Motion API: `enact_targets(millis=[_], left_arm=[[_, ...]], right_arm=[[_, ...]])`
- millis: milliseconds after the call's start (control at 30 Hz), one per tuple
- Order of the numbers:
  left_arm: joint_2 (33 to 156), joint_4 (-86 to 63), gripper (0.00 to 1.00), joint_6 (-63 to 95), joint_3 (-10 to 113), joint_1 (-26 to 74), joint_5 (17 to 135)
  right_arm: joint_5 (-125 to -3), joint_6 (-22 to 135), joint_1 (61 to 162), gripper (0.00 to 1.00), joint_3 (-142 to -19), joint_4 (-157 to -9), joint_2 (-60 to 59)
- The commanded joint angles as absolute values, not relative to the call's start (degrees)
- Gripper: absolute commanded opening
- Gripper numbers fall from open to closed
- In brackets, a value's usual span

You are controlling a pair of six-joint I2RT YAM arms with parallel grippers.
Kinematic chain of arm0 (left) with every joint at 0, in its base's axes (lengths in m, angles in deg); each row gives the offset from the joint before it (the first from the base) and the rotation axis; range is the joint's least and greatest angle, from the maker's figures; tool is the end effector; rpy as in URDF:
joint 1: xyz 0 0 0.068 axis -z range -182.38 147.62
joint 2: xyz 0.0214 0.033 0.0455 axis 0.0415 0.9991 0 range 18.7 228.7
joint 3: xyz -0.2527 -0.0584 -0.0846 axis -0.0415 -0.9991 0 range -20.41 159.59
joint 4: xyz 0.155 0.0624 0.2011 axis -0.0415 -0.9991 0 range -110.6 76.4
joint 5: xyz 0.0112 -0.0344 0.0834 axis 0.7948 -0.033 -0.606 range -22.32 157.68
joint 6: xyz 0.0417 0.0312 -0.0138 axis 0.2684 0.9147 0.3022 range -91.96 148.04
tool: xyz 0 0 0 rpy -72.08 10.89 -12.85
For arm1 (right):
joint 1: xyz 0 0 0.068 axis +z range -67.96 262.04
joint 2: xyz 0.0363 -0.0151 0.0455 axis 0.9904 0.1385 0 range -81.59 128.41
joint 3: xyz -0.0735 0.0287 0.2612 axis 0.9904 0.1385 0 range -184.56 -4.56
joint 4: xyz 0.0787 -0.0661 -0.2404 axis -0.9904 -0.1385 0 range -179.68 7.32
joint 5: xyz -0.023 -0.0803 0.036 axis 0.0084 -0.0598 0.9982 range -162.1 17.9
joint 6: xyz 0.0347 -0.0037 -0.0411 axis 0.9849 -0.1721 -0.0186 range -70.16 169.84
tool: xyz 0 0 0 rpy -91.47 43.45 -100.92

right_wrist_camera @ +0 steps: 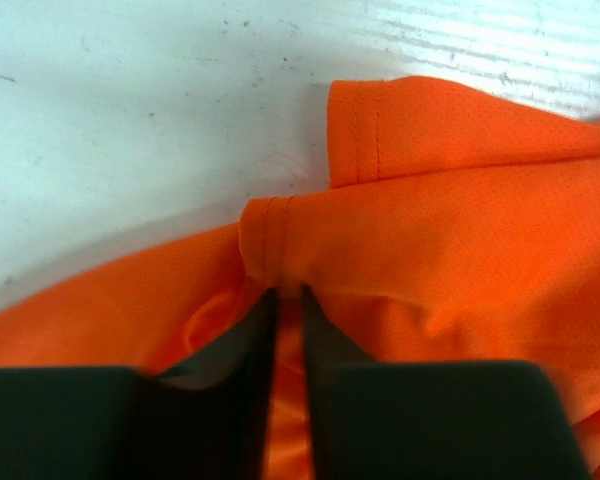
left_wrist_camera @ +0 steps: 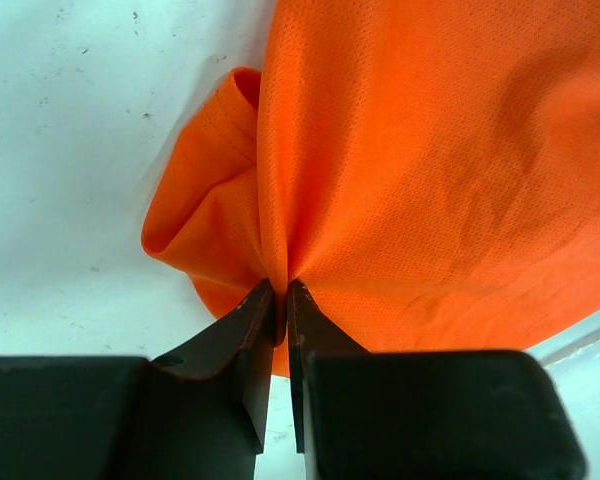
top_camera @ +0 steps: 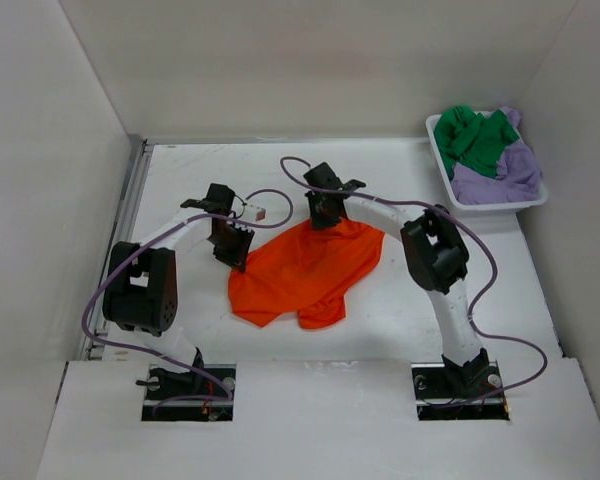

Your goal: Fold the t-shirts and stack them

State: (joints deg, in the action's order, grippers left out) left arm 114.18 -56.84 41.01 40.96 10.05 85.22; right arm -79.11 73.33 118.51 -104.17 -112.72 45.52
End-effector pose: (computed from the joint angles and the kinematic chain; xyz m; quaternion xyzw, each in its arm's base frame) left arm 0.2959 -0.0763 0.1833 0.2323 0.9546 -0.1511 0.1096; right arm 0.3911 0.2836 0.1720 -0.0913 0.9541 0.0886 0.2711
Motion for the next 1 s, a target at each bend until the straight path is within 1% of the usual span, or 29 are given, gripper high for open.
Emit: enact_targets(millis=[0, 33, 67, 133, 433, 600, 767, 967], left_arm=[[111.51, -56.13, 0.08, 40.08, 43.31, 9.97, 85.25], [111.51, -56.13, 0.08, 40.08, 43.31, 10.06, 85.25], [111.51, -56.13, 0.08, 40.08, 43.31, 10.14, 85.25], [111.6, -56.05, 0.08, 39.99, 43.23, 10.14, 85.25], [111.86, -55.96, 0.09, 40.17, 43.31, 9.53, 85.25], [112.13, -55.87, 0.09, 39.99, 43.31, 9.44, 85.25], [112.13, -55.87, 0.09, 39.99, 43.31, 9.35, 85.25], [112.04, -55.87, 0.09, 40.08, 43.31, 9.27, 85.25]], right_arm=[[-77.46, 72.34, 118.73, 0.27, -106.07, -113.7, 39.8], [-77.81, 71.82, 119.0, 0.34, -106.07, -114.14, 39.62], [-78.42, 71.29, 119.61, 0.38, -106.07, -114.75, 39.61], [-79.91, 69.8, 120.66, 0.4, -106.07, -115.72, 40.4], [-81.15, 65.84, 122.16, 0.43, -106.95, -116.52, 43.22], [-81.06, 65.49, 123.04, 0.46, -107.65, -116.52, 44.35], [-84.22, 66.54, 123.04, 0.45, -111.25, -117.92, 47.52], [-84.49, 66.1, 122.95, 0.43, -112.58, -119.42, 49.37]])
